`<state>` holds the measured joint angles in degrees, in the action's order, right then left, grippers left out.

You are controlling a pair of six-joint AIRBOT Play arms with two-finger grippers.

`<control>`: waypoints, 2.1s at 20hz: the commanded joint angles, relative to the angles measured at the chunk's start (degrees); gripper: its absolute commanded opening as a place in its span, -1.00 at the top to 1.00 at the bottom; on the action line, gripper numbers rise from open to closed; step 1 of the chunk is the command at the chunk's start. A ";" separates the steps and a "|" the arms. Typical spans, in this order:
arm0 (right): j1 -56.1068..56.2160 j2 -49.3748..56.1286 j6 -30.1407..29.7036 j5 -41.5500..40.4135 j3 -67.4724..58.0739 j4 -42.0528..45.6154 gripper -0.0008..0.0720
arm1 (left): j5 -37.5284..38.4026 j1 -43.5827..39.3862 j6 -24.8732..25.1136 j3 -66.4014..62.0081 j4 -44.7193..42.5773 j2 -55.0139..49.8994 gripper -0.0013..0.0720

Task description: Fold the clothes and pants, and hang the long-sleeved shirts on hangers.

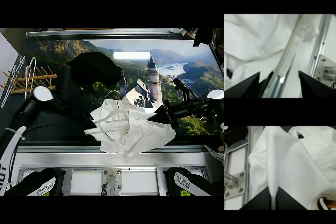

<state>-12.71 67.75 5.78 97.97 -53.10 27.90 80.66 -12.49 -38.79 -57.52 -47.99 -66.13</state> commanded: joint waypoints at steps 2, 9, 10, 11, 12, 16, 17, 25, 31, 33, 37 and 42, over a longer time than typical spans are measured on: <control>-0.07 -3.28 0.22 -4.28 -0.07 -2.10 0.96 | -5.55 10.95 -12.17 0.04 -0.07 9.20 -0.45; -0.04 -11.85 3.28 -16.15 -0.22 -13.05 0.96 | -14.95 12.20 -33.64 10.08 -0.46 21.38 -0.44; -0.02 -12.85 3.72 -17.27 -0.22 -12.94 0.96 | -17.73 9.20 -35.91 12.57 -0.48 22.34 -0.39; -0.02 -13.75 4.66 -18.38 -0.22 -12.92 0.96 | -21.11 5.81 -37.94 14.53 -0.48 22.82 -0.39; -0.02 -14.38 5.20 -19.04 -0.22 -12.81 0.96 | -25.20 1.66 -40.46 16.02 -0.48 22.75 -0.39; -0.02 -15.72 6.73 -19.34 -0.22 -11.21 0.96 | -37.35 -12.74 -45.05 14.53 -0.55 16.81 -0.39; -0.02 -15.85 6.71 -19.34 -0.22 -10.99 0.96 | -38.40 -15.10 -45.07 13.05 -0.59 14.51 -0.39; -0.02 -15.87 6.71 -19.30 -0.22 -11.02 0.95 | -30.86 -23.39 -57.33 -1.42 -16.87 1.36 -0.39; 0.00 -15.87 6.73 -19.30 -0.22 -11.02 0.95 | -30.91 -26.23 -58.38 -1.64 -17.03 0.83 -0.39; 0.00 -15.82 6.73 -19.32 -0.22 -10.99 0.95 | -30.62 -26.36 -59.14 -1.66 -16.85 0.87 -0.39; 0.00 -15.82 6.73 -19.34 -0.22 -11.02 0.95 | -28.04 -26.34 -60.15 -1.66 -17.68 2.05 -0.39; 0.00 -15.82 6.73 -19.34 -0.20 -10.99 0.95 | -27.98 -29.24 -62.27 -1.66 -19.89 -0.26 -0.39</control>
<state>-12.73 51.92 12.49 78.65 -53.25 16.91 52.95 -40.18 -100.07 -59.11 -67.09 -65.41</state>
